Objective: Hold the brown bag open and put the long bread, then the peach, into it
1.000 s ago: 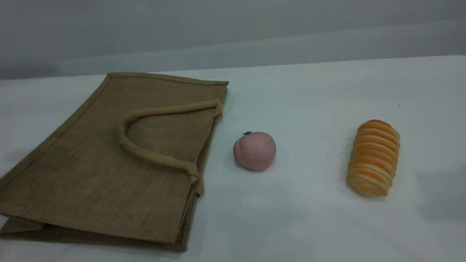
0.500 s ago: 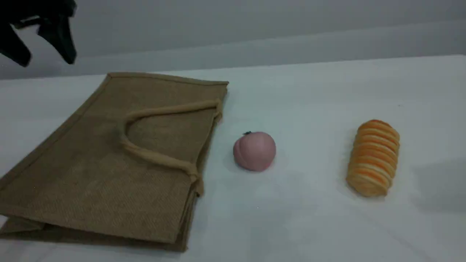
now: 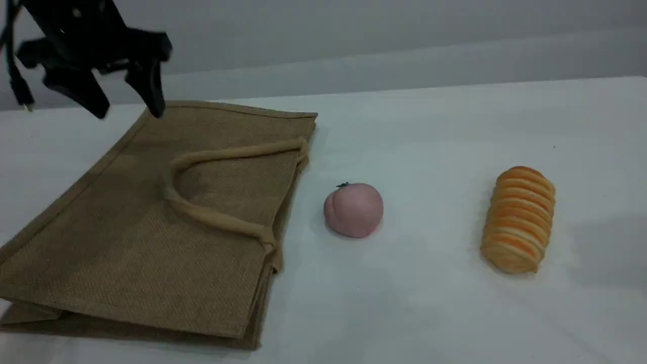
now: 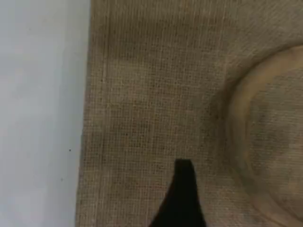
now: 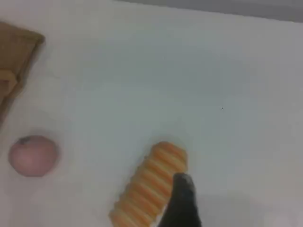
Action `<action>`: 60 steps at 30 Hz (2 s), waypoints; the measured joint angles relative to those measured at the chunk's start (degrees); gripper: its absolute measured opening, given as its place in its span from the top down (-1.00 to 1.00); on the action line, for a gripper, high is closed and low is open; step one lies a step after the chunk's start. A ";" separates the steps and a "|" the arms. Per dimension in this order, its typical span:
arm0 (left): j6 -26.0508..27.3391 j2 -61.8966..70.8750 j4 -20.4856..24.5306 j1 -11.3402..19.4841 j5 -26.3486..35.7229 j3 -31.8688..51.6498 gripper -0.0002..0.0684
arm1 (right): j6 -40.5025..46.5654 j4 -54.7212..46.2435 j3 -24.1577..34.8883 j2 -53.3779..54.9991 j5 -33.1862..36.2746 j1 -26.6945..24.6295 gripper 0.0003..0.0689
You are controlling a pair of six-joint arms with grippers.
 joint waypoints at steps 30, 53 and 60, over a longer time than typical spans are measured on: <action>-0.72 14.47 -1.52 -0.18 -1.46 -5.86 -0.66 | 0.00 0.84 0.00 1.75 -0.24 0.00 -0.51; -0.58 15.89 -5.86 -0.18 -3.05 -5.86 0.74 | 0.00 0.90 0.00 1.75 -0.24 0.00 -0.51; 3.12 14.54 -5.86 -0.18 3.48 -10.81 0.75 | 0.00 1.91 0.00 1.75 -0.24 0.00 -0.51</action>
